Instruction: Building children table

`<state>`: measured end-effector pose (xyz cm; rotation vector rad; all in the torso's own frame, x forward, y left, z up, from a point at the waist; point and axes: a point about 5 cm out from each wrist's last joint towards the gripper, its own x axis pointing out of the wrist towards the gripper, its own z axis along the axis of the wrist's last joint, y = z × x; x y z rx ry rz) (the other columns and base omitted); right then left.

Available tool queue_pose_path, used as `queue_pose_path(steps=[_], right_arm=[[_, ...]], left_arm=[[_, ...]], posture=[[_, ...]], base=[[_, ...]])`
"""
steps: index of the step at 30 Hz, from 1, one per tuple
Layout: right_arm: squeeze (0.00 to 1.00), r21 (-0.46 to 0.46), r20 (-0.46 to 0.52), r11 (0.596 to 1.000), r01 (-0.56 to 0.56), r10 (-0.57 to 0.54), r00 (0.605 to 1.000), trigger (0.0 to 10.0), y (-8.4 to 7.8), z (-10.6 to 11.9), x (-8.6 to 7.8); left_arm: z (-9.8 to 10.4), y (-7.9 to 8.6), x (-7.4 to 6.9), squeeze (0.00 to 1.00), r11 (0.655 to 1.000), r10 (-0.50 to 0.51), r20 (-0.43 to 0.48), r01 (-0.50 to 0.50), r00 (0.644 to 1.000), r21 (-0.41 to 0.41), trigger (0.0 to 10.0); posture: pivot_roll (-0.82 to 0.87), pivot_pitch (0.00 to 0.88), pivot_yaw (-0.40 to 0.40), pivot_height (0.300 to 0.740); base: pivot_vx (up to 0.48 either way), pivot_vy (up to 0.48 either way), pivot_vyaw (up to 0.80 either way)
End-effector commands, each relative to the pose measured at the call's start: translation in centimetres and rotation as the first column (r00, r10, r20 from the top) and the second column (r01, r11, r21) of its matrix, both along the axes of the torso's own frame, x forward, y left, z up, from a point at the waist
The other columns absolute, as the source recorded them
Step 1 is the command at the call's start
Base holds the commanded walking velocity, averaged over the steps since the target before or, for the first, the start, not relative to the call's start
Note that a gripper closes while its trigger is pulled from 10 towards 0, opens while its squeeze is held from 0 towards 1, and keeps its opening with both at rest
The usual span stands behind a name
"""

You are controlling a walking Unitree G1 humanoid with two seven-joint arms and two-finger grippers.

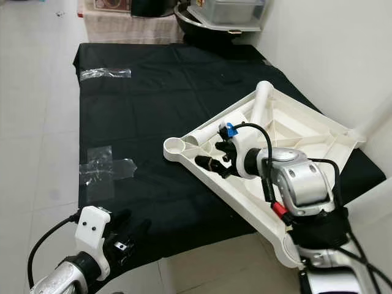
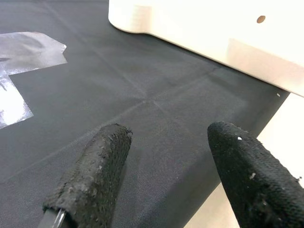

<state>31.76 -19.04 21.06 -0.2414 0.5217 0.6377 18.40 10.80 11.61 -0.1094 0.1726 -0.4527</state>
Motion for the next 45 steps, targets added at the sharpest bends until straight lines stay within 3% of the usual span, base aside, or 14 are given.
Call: queue_pose_path(steps=[1, 8, 23, 36, 37, 45], right_arm=[[0.0, -0.044, -0.067, 0.999, 0.022, -0.025, 0.997, 10.0, -0.8, -1.4, 0.1], [0.0, -0.044, -0.18, 0.998, -0.05, 0.042, 0.983, 10.0, -0.4, -3.6, -0.1], [0.0, -0.108, -0.173, 0.99, -0.09, 0.07, 0.982, 10.0, -0.1, -4.1, 1.7], [0.0, -0.17, -0.244, 0.977, -0.125, 0.081, 0.966, 10.0, -0.8, -5.9, 2.7], [0.0, -0.182, -0.253, 0.973, -0.14, 0.091, 0.963, 0.0, -0.8, -6.2, 2.8], [0.0, -0.217, -0.224, 0.962, -0.165, 0.115, 0.968, 0.0, -0.5, -5.8, 3.8]], left_arm=[[0.2, -0.3, -0.3, 0.0, 1.0, -0.007, -0.005, 0.007, 1.0, -0.002, 10.0], [0.4, -0.4, -0.4, 0.0, 1.0, -0.008, 0.001, 0.008, 1.0, -0.003, 10.0], [0.9, -0.6, -0.7, 0.0, 1.0, 0.005, 0.006, -0.005, 1.0, -0.005, 10.0], [0.9, -0.7, -0.7, 0.0, 1.0, 0.003, 0.005, -0.003, 1.0, -0.006, 10.0], [0.9, -0.7, -0.7, 0.0, 1.0, 0.004, 0.003, -0.004, 1.0, -0.006, 10.0], [0.9, -0.6, -0.9, 0.0, 1.0, 0.003, -0.001, -0.003, 1.0, -0.003, 10.0]], posture=[[0.05, 0.108, -0.161, 0.74], [0.05, 0.124, -0.173, 0.74], [0.04, 0.149, -0.191, 0.74], [0.04, 0.146, -0.195, 0.74], [0.05, 0.147, -0.195, 0.74], [0.05, 0.151, -0.198, 0.74]], base=[[0.0, 0.0, 0.0], [0.0, 0.0, 0.0], [0.0, 0.0, 0.0], [0.0, 0.0, 0.0], [0.0, 0.0, 0.0], [0.0, 0.0, 0.0]])
